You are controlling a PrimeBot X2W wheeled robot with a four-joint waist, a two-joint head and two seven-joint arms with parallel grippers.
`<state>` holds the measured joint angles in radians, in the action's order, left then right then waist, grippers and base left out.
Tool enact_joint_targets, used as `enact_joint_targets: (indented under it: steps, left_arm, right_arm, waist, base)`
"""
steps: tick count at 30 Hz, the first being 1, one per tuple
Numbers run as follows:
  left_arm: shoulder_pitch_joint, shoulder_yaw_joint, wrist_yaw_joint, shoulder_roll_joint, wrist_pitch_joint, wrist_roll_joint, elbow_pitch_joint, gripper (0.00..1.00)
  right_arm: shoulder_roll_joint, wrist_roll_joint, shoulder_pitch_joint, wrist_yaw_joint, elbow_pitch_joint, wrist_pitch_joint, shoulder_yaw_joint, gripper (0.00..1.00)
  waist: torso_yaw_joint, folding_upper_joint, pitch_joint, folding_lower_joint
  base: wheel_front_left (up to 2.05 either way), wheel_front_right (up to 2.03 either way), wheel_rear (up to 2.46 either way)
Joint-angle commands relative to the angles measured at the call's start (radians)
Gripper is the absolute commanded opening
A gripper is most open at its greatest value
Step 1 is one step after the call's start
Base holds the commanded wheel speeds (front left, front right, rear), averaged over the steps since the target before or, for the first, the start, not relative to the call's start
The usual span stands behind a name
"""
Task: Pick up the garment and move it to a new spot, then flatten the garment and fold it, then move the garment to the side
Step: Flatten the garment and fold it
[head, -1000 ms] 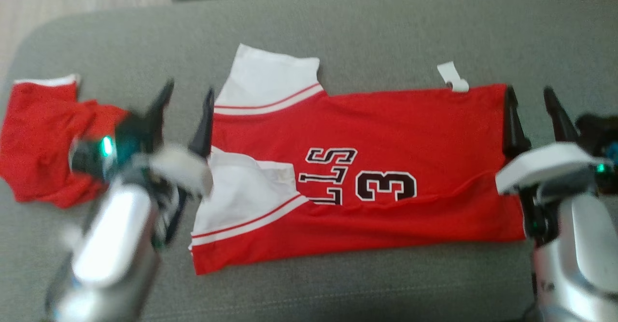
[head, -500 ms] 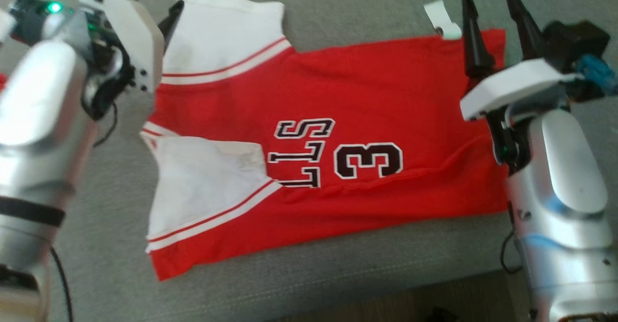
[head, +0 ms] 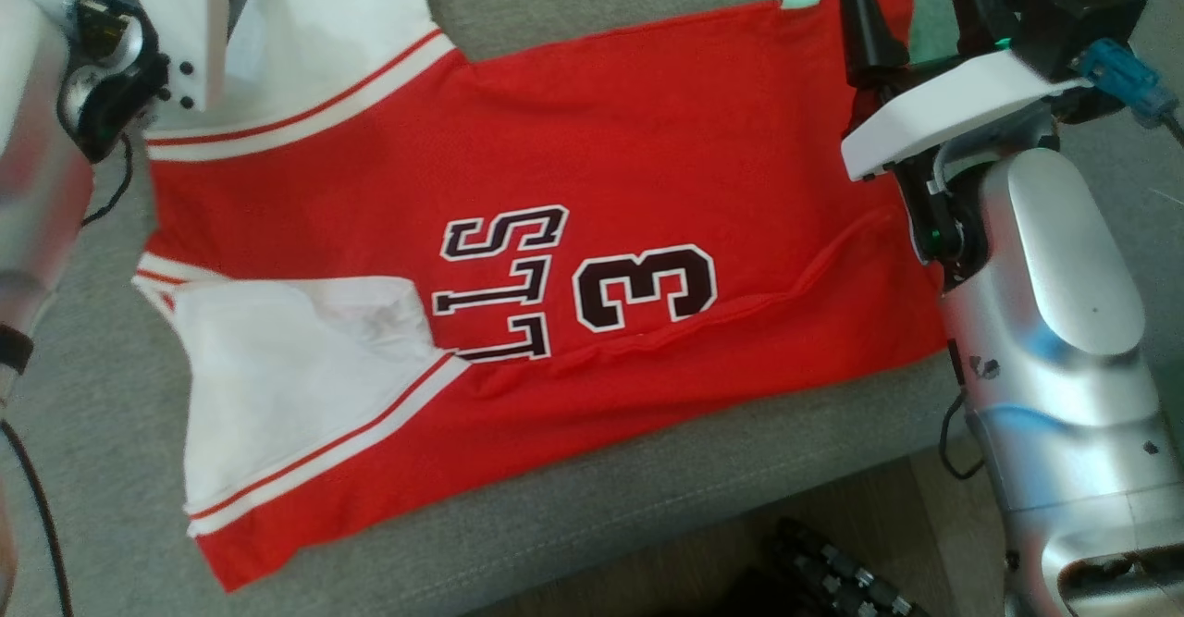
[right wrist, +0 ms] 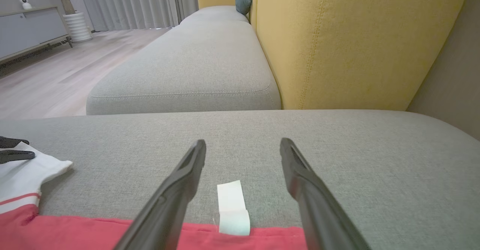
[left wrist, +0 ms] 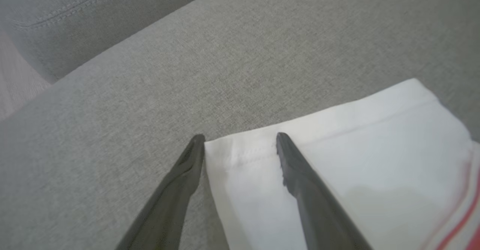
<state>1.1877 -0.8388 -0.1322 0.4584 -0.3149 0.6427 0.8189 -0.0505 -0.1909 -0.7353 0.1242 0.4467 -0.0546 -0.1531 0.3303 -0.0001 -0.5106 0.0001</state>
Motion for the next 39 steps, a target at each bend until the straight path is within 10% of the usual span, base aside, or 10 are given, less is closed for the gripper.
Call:
enact_joint_targets:
  steps: [1,22,23,25,39]
  left_arm:
    - [0.062,0.022,0.002,0.041,0.006,0.005,-0.009,1.00]
    - [0.095,-0.088,0.002,-0.002,0.011,0.103,0.136,1.00]
    - [0.094,-0.094,0.002,-0.001,0.004,0.114,0.131,0.95]
    - [0.091,-0.108,0.002,-0.001,-0.011,0.138,0.120,0.00]
    - [0.098,-0.092,0.002,-0.043,0.167,0.219,0.066,0.00]
  right_arm:
    - [0.000,-0.009,-0.022,0.007,-0.029,-0.011,-0.016,1.00]
    - [0.000,0.011,-0.028,0.007,-0.018,-0.001,-0.003,1.00]
    - [0.000,0.012,-0.029,0.007,-0.015,0.000,-0.003,1.00]
    - [0.000,0.015,-0.031,0.007,-0.008,0.002,0.002,1.00]
    - [0.000,0.110,-0.051,0.007,0.115,0.061,0.116,1.00]
  waist:
    - [0.017,0.0001,-0.015,-0.0001]
    - [0.014,0.0001,0.007,-0.0001]
    - [0.013,0.0001,0.009,-0.0001]
    - [0.012,0.0001,0.010,-0.0001]
    - [-0.101,0.0001,0.066,-0.0001]
  base:
    - [0.00,0.00,0.00]
    - [0.00,0.00,0.00]
    - [0.00,0.00,0.00]
    - [0.00,0.00,0.00]
    - [0.00,0.00,0.00]
